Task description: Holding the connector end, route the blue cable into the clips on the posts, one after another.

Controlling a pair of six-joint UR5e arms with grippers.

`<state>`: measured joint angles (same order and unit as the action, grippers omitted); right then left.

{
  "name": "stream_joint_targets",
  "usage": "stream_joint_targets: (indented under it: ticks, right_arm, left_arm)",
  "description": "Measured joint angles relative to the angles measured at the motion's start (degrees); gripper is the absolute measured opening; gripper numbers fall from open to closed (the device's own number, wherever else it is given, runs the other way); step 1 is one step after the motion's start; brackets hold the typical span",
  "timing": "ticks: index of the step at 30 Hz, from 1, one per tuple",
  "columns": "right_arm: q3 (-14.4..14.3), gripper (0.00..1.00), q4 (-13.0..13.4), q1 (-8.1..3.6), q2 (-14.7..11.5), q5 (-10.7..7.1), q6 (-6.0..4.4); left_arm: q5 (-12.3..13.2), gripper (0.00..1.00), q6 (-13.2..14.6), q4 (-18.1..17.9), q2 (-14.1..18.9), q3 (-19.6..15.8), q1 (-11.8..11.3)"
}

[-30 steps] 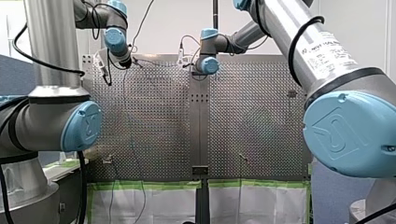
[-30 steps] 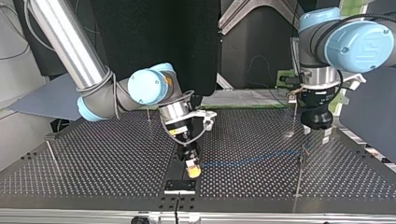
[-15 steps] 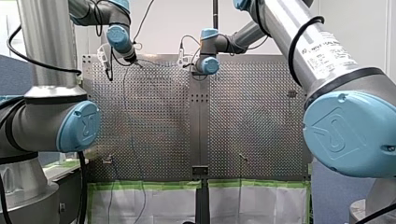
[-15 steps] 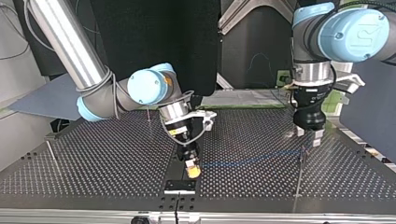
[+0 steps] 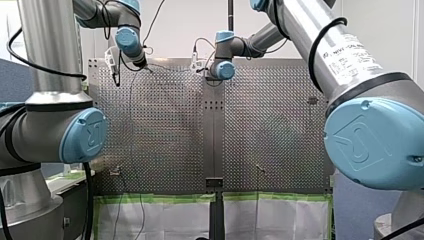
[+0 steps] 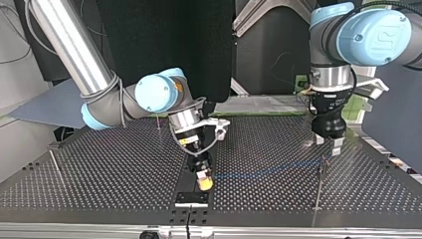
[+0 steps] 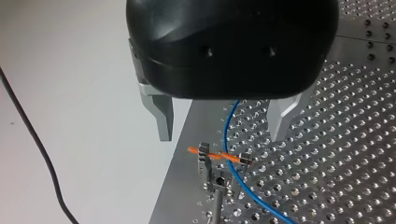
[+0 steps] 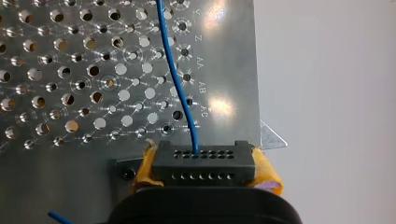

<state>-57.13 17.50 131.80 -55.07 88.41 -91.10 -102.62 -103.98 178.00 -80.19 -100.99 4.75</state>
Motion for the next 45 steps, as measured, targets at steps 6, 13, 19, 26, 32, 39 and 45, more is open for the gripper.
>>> stream_joint_targets:
  ticks: [6, 13, 19, 26, 32, 39, 45]
  right_arm:
    - [0.01, 0.0, 0.03, -0.02, 0.02, -0.11, -0.05]
    - [-0.01, 0.0, 0.02, 0.0, 0.01, -0.15, -0.17]
    - [-0.01, 0.0, 0.0, 0.0, 0.03, -0.16, -0.3]
    - [0.03, 0.0, 0.0, 0.0, 0.02, -0.16, -0.32]
    - [0.07, 0.0, -0.02, 0.01, 0.01, -0.18, -0.32]
    - [0.53, 0.0, 0.06, 0.62, 0.01, -1.38, -0.3]
    - [1.2, 0.0, 0.08, 1.33, 0.01, -2.91, -0.5]
  left_arm:
    - [-0.03, 1.0, -0.06, 0.27, -0.33, -0.03, 0.07]
    - [-0.13, 1.0, 0.0, 0.63, -1.14, -0.02, 0.28]
    - [-0.16, 1.0, 0.17, 0.48, -1.2, -0.03, 0.4]
    - [-0.03, 1.0, 2.73, -1.18, -1.22, -0.02, 0.82]
    - [1.64, 1.0, 5.92, -3.47, -1.22, 0.01, 1.2]
    - [5.82, 1.0, 7.39, -4.2, -2.12, 0.03, 1.71]
    - [9.63, 1.0, 8.16, -4.34, -4.26, 0.7, 2.17]
